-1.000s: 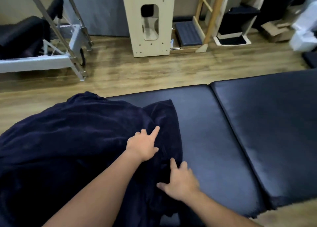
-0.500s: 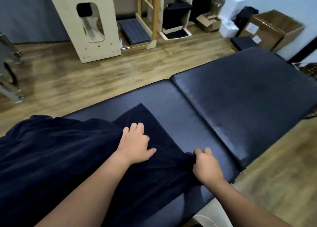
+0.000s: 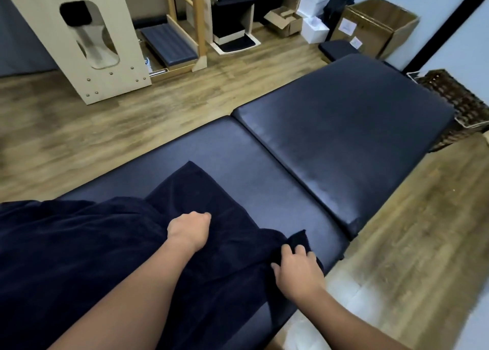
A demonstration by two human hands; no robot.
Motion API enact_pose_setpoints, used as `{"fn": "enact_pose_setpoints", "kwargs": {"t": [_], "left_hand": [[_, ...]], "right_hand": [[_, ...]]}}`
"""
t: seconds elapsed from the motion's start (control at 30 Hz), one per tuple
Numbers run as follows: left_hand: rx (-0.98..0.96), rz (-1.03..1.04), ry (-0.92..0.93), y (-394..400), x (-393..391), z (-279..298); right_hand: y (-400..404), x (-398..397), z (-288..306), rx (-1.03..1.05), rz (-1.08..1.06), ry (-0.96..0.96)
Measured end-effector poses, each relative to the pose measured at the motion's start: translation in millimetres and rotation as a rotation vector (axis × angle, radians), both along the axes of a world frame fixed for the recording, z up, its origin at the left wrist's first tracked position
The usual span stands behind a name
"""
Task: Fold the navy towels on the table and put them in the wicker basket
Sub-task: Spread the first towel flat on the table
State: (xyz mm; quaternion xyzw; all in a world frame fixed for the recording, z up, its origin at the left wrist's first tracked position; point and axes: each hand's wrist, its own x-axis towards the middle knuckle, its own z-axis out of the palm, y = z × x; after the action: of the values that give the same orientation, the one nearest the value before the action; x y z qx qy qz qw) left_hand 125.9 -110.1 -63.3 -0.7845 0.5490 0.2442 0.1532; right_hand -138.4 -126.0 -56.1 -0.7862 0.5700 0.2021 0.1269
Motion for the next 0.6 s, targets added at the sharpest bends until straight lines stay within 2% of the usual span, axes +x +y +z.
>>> {"fn": "enact_pose_setpoints", "kwargs": {"t": [0.1,0.3,0.43,0.6], "left_hand": [[-0.064,0.078,0.056,-7,-5,3],[-0.388,0.331,0.274,-42,-30,19],[-0.508,0.308,0.412,-75,-63,26],[-0.609,0.28,0.424,-128,-122,34]], "right_hand": [[-12,-5,-2,0.07,0.01,-0.095],[-39,-37,0,0.037,-0.092,-0.181],[-71,-88,11,-0.114,-0.095,-0.173],[-140,-168,10,-0.277,-0.1,-0.235]]}}
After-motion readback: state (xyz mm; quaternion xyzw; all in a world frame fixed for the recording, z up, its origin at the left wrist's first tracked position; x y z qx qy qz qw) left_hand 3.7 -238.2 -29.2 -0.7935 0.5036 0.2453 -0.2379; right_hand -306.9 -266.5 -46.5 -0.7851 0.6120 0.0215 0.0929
